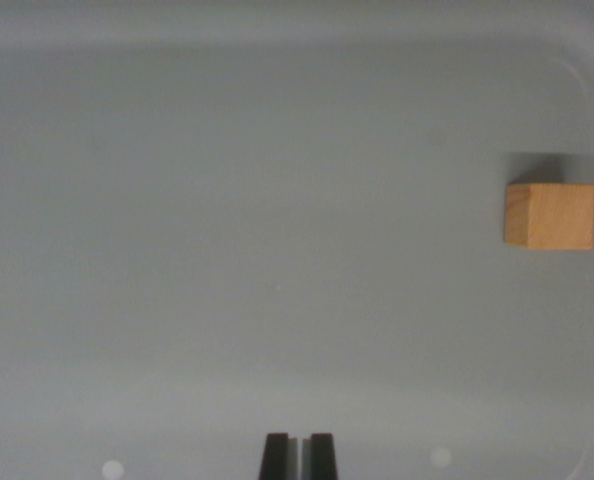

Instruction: Push wooden cube

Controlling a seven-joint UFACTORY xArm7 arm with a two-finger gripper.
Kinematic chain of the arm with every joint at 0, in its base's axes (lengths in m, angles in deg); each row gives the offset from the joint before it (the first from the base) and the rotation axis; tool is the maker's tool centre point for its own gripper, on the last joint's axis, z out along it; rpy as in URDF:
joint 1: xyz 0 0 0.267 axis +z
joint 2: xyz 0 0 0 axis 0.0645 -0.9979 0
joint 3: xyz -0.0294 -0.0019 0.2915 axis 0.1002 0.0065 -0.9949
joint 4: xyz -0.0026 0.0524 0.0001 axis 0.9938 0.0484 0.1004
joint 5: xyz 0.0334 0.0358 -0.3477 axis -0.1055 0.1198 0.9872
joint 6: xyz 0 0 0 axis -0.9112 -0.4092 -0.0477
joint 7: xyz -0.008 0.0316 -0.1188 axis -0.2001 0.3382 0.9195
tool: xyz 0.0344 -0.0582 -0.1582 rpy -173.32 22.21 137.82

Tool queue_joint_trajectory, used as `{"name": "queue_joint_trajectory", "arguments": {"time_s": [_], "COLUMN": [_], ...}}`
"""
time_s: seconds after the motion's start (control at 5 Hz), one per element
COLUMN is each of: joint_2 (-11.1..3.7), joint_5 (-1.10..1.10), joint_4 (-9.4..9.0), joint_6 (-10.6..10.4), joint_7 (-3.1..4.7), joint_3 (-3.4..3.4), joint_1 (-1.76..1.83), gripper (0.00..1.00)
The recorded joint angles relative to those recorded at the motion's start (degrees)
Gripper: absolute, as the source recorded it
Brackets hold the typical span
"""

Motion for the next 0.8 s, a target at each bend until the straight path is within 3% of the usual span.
{"name": "queue_joint_trajectory", "arguments": {"time_s": [0.2,0.4,0.6,0.8], "joint_2": [0.00,-0.81,-0.81,-1.74], "joint_5": [0.00,-0.09,-0.09,-0.20], "joint_4": [0.00,-0.92,-0.92,-1.98], "joint_6": [0.0,-1.7,-1.7,-3.6], "joint_7": [0.00,0.86,0.86,1.85], "joint_3": [0.00,0.36,0.36,0.78], "joint_1": [0.00,-0.51,-0.51,-1.10], "gripper": [0.00,0.00,0.00,0.00]}}
